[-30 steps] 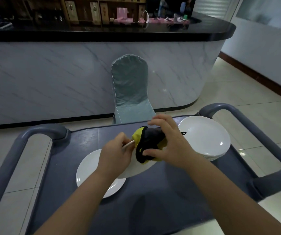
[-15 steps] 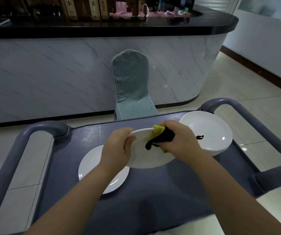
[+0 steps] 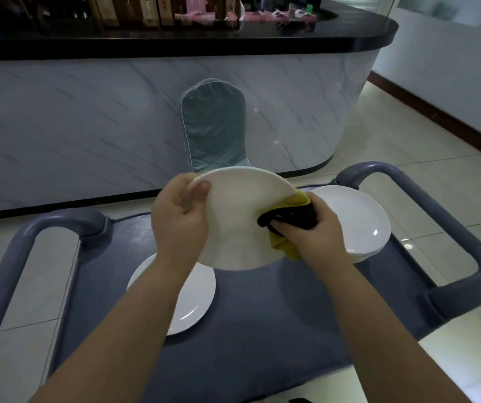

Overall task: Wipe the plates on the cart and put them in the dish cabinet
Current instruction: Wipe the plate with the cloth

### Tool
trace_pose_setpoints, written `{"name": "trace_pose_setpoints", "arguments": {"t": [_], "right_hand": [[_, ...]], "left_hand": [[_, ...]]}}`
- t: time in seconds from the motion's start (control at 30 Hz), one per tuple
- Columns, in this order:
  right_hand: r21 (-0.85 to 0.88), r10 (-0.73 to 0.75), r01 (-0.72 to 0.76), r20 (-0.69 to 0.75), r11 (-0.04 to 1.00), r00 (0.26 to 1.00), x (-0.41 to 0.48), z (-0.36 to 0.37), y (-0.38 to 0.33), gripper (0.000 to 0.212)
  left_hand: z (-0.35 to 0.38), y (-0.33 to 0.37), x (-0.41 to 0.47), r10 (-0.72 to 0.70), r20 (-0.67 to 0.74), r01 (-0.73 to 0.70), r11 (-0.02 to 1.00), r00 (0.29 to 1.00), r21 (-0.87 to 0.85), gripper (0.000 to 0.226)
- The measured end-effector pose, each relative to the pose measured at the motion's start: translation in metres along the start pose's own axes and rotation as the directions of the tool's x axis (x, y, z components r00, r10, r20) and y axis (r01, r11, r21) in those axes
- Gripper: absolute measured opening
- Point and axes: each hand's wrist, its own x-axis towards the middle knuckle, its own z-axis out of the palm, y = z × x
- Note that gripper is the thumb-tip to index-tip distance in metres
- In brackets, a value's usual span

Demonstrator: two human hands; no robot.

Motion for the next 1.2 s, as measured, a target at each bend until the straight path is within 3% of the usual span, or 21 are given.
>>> {"name": "trace_pose_setpoints", "arguments": {"t": [0.07, 0.13, 0.23, 0.33, 0.43, 0.5, 0.57, 0.6, 0.63, 0.7, 0.77, 0.83, 0.9, 0.97, 1.0, 1.1, 1.2], "right_hand": [[-0.046, 0.049, -0.050, -0.026, 0.998, 0.998, -0.009, 0.002, 0.023, 0.032], [-0.144, 0.058, -0.057, 0.003, 0.988, 0.998, -0.015, 0.002, 0.039, 0.031], [-0.320, -0.046, 0.079, 0.109, 0.944, 0.993, -0.016, 0.006, 0.039, 0.027], [-0.423, -0.175, 0.222, 0.149, 0.878, 0.973, -0.005, 0.007, 0.013, 0.024], [-0.405, -0.229, 0.255, 0.113, 0.878, 0.967, 0.006, 0.000, -0.023, 0.030], [-0.366, -0.231, 0.243, 0.075, 0.898, 0.970, 0.007, -0.004, -0.043, 0.033], [-0.277, -0.177, 0.172, 0.007, 0.945, 0.984, 0.003, -0.006, -0.050, 0.032], [-0.208, -0.106, 0.100, -0.019, 0.973, 0.994, 0.001, -0.006, -0.044, 0.031], [-0.119, -0.015, 0.010, -0.039, 0.993, 0.999, -0.003, -0.004, -0.033, 0.030], [0.026, 0.156, -0.154, -0.093, 0.988, 0.983, -0.015, 0.004, 0.000, 0.028], [0.019, 0.221, -0.221, -0.152, 0.975, 0.963, -0.027, 0.010, 0.034, 0.025], [-0.048, 0.205, -0.214, -0.148, 0.976, 0.967, -0.033, 0.010, 0.053, 0.026], [-0.194, 0.116, -0.126, -0.063, 0.973, 0.991, -0.030, 0.003, 0.052, 0.029], [-0.387, -0.048, 0.082, 0.096, 0.918, 0.994, -0.024, -0.001, 0.039, 0.024], [-0.459, -0.127, 0.181, 0.146, 0.870, 0.981, -0.020, -0.001, 0.032, 0.025], [-0.505, -0.237, 0.272, 0.135, 0.819, 0.962, -0.011, -0.003, 0.010, 0.031], [-0.415, -0.236, 0.245, 0.073, 0.876, 0.969, -0.012, -0.006, -0.007, 0.031]], "left_hand": [[0.004, -0.023, -0.020, -0.029, 0.031, 0.025, 0.993, 0.999, 0.116, 0.017], [0.010, -0.048, -0.036, 0.088, 0.192, -0.148, 0.934, 0.977, 0.325, 0.019], [0.022, -0.048, -0.043, 0.277, 0.397, -0.432, 0.816, 0.875, 0.384, 0.017], [0.029, -0.018, -0.020, 0.406, 0.386, -0.542, 0.755, 0.828, 0.370, 0.026], [0.021, 0.016, 0.013, 0.456, 0.296, -0.535, 0.788, 0.839, 0.303, 0.028], [0.014, 0.026, 0.024, 0.371, 0.222, -0.422, 0.865, 0.902, 0.272, 0.020], [0.009, 0.022, 0.022, 0.119, 0.077, -0.131, 0.977, 0.990, 0.171, 0.021], [0.009, 0.016, 0.018, -0.041, -0.015, 0.042, 0.997, 0.999, 0.069, 0.026], [0.011, 0.008, 0.009, -0.213, -0.100, 0.210, 0.977, 0.972, -0.040, 0.030], [0.019, -0.011, -0.018, -0.499, -0.168, 0.476, 0.865, 0.850, -0.159, 0.032], [0.027, -0.034, -0.047, -0.576, -0.086, 0.572, 0.817, 0.813, -0.066, 0.030], [0.026, -0.054, -0.061, -0.429, 0.050, 0.423, 0.901, 0.902, 0.096, 0.026], [0.023, -0.059, -0.057, -0.052, 0.213, -0.003, 0.967, 0.976, 0.253, 0.025], [0.028, -0.049, -0.049, 0.273, 0.372, -0.396, 0.865, 0.887, 0.309, 0.027], [0.032, -0.040, -0.044, 0.378, 0.396, -0.507, 0.807, 0.837, 0.303, 0.026], [0.037, -0.011, -0.021, 0.539, 0.294, -0.607, 0.759, 0.789, 0.237, 0.030], [0.034, 0.004, -0.005, 0.544, 0.227, -0.587, 0.776, 0.808, 0.229, 0.019]]}}
